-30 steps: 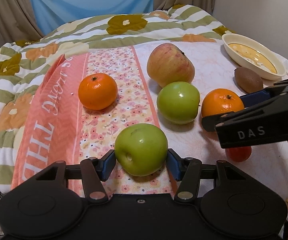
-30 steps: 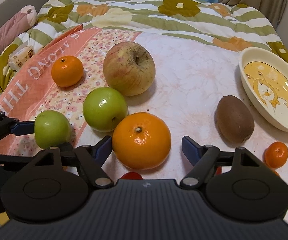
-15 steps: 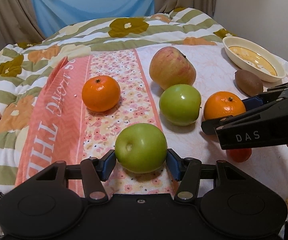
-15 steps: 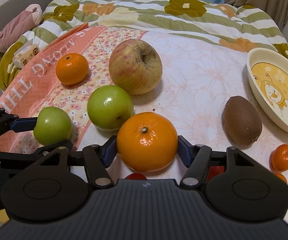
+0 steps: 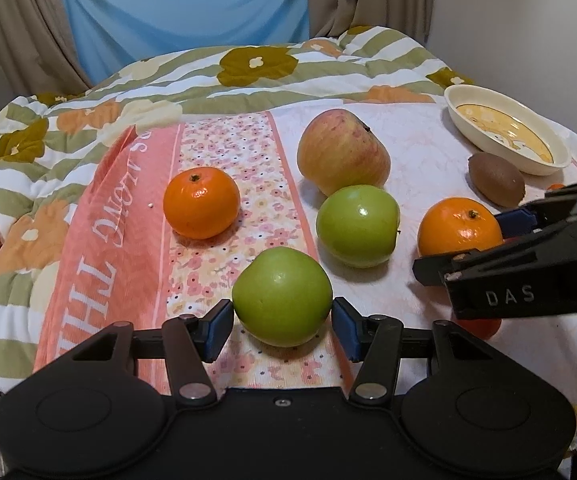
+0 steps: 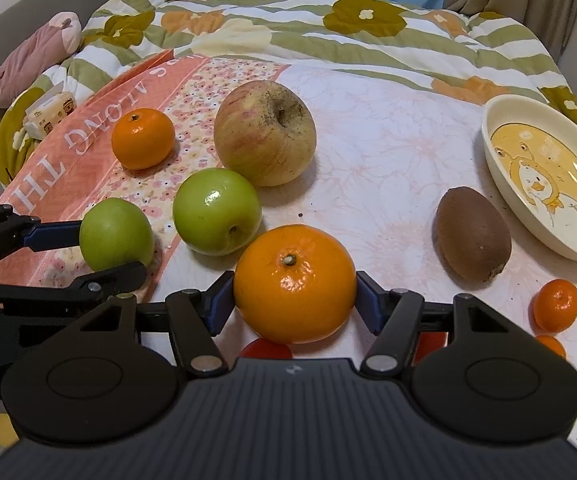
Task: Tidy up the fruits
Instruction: 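Carry green apple into bowl and open left gripper while right carries orange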
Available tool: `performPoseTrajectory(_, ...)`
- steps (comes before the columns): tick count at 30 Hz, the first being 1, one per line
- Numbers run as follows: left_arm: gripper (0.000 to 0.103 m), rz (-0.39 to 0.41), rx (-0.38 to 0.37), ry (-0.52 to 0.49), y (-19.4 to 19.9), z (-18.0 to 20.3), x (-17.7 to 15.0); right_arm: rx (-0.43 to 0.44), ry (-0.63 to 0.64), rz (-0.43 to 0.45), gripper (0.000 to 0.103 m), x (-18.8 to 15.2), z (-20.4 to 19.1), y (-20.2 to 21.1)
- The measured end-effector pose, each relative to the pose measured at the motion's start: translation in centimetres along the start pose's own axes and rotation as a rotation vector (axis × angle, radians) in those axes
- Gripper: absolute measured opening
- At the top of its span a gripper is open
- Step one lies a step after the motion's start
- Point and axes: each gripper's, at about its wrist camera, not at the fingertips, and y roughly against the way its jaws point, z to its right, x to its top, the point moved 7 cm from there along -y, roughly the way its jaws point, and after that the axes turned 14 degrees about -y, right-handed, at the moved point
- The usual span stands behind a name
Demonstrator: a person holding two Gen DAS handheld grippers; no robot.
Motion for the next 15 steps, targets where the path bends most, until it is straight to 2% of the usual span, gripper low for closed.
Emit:
performPoseTrajectory(6, 0.064, 0.012, 0.033, -0.022, -0.9, 0.0, 1.1, -0.008, -0.003, 0.0, 0.077, 0.0, 0.2, 0.1)
performPoseTrajectory(15, 0.06, 0.015, 0.004, -0.011, -2.0, -0.7, 1.4, -0.01, -0.009, -0.003, 0.077, 0.1, 0.4, -0.1)
